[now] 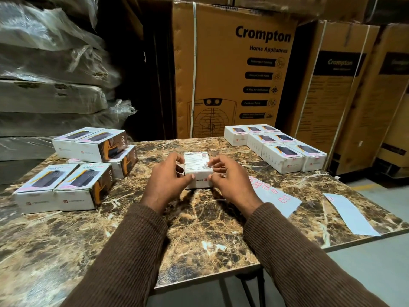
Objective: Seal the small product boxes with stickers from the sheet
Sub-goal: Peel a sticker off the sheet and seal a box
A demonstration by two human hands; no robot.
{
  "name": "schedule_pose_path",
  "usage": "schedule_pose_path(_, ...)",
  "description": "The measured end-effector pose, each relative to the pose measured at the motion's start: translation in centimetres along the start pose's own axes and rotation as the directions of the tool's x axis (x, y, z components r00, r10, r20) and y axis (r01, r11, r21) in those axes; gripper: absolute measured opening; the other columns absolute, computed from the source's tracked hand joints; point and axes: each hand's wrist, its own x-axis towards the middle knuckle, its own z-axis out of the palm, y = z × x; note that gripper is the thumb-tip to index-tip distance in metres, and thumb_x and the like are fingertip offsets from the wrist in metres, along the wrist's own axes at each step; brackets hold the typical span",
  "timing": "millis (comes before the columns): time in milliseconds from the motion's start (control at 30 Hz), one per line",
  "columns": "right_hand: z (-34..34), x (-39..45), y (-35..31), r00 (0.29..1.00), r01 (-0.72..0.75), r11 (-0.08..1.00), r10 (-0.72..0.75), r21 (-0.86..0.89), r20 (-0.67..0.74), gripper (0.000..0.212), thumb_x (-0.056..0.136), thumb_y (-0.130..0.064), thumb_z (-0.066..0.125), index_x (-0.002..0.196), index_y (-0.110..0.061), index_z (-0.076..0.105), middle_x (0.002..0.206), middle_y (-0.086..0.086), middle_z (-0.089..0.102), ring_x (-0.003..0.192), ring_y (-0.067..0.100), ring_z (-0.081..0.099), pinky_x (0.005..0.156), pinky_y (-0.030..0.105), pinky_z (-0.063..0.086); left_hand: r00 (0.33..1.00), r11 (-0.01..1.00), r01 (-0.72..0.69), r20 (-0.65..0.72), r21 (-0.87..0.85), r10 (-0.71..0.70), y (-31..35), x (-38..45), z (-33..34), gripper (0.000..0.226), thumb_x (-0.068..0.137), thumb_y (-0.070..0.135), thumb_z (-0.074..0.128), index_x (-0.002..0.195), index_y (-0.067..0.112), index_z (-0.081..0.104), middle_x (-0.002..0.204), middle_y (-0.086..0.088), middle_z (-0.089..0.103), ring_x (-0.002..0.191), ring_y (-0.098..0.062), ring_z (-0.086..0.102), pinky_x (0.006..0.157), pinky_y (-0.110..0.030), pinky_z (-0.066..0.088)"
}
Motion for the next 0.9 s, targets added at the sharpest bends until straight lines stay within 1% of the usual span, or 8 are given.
schedule_pose_path(67, 0.0, -0.1, 0.0, 1.0, 0.009, 1.0, -0.01, -0.019, -0.018, 0.021, 0.096, -0.006, 0.07, 0.104, -0.022, 0.06, 0.112, -0.004, 0.064, 0.1, 0.008, 0.062, 0.058, 0.007, 0.047, 1.0, 0.999, 0.022, 0.021, 0.03, -0.023, -0.2, 0.0, 0.1, 0.036, 0.094, 0.019, 0.077, 0.118, 0.021, 0.05, 0.128, -0.008, 0.066, 0.104, -0.021, 0.067, 0.073, -0.021, 0.056)
schedule_pose_path(133, 0.2, -0.2, 0.1, 0.999, 0.028, 0.998, -0.029, -0.059, -0.018, 0.019, 0.095, -0.008, 0.071, 0.096, -0.022, 0.059, 0.105, -0.004, 0.066, 0.097, 0.011, 0.065, 0.062, 0.01, 0.048, 1.0, 0.998, 0.021, 0.019, 0.051, -0.022, -0.3, 0.0, 0.2, 0.034, 0.093, 0.018, 0.077, 0.111, 0.021, 0.048, 0.128, -0.009, 0.065, 0.105, -0.021, 0.067, 0.075, -0.022, 0.06)
schedule_pose_path(200, 0.3, -0.3, -0.1, 0.999, 0.052, 0.995, -0.053, -0.086, -0.013, 0.016, 0.096, -0.01, 0.07, 0.094, -0.021, 0.06, 0.108, -0.003, 0.068, 0.101, 0.012, 0.066, 0.067, 0.012, 0.049, 1.0, 0.999, 0.003, -0.015, 0.053, -0.002, -0.2, 0.0, 0.2, 0.032, 0.093, 0.017, 0.077, 0.106, 0.021, 0.049, 0.119, -0.004, 0.065, 0.104, -0.02, 0.067, 0.07, -0.019, 0.059)
schedule_pose_path(367, -0.1, -0.1, -0.2, 0.978, 0.189, 0.982, -0.187, 0.017, -0.091, 0.017, 0.097, -0.015, 0.069, 0.112, -0.024, 0.067, 0.124, -0.006, 0.066, 0.112, 0.004, 0.062, 0.087, 0.024, 0.058, 0.971, 0.991, -0.105, -0.225, -0.081, 0.084, 0.4, -0.1, -0.3, 0.015, 0.096, 0.019, 0.073, 0.097, 0.019, 0.057, 0.097, 0.004, 0.067, 0.092, -0.011, 0.066, 0.066, -0.019, 0.052)
schedule_pose_path(533, -0.4, -0.3, -0.9, 0.941, 0.299, 0.954, -0.29, 0.031, -0.177, 0.037, 0.096, -0.012, 0.069, 0.131, -0.026, 0.067, 0.125, -0.01, 0.06, 0.113, 0.0, 0.058, 0.083, 0.02, 0.058, 0.919, 0.95, -0.269, -0.336, -0.157, 0.205, 1.4, -0.3, -0.8, 0.007, 0.101, 0.024, 0.067, 0.102, 0.02, 0.062, 0.098, 0.009, 0.067, 0.093, -0.002, 0.066, 0.072, -0.021, 0.058)
schedule_pose_path(633, -0.5, -0.3, -1.0, 0.922, 0.319, 0.948, -0.308, 0.009, -0.235, 0.035, 0.098, -0.011, 0.067, 0.13, -0.023, 0.068, 0.121, -0.01, 0.06, 0.109, -0.001, 0.058, 0.084, 0.016, 0.057, 0.914, 0.932, -0.305, -0.336, -0.194, 0.229, 1.7, -0.5, -0.8, 0.012, 0.103, 0.028, 0.067, 0.114, 0.023, 0.066, 0.102, 0.011, 0.067, 0.094, 0.001, 0.067, 0.066, -0.017, 0.059)
schedule_pose_path(733, -0.6, -0.2, -0.9, 0.917, 0.318, 0.948, -0.309, -0.006, -0.251, 0.033, 0.099, -0.012, 0.066, 0.13, -0.024, 0.068, 0.12, -0.011, 0.059, 0.11, -0.005, 0.057, 0.081, 0.013, 0.055, 0.915, 0.927, -0.328, -0.305, -0.183, 0.264, 1.7, -0.7, -0.7, 0.014, 0.1, 0.029, 0.07, 0.113, 0.024, 0.071, 0.102, 0.01, 0.068, 0.091, 0.002, 0.067, 0.066, -0.016, 0.06)
schedule_pose_path(900, -0.6, -0.1, -0.7, 0.918, 0.296, 0.954, -0.295, -0.038, -0.263, 0.033, 0.099, -0.013, 0.066, 0.13, -0.024, 0.068, 0.119, -0.015, 0.058, 0.109, -0.015, 0.055, 0.083, 0.016, 0.055, 0.934, 0.94, -0.301, -0.248, -0.159, 0.257, 1.4, -0.5, -0.6, 0.025, 0.092, 0.023, 0.078, 0.115, 0.029, 0.07, 0.109, 0.006, 0.067, 0.102, -0.012, 0.069, 0.08, -0.037, 0.066)
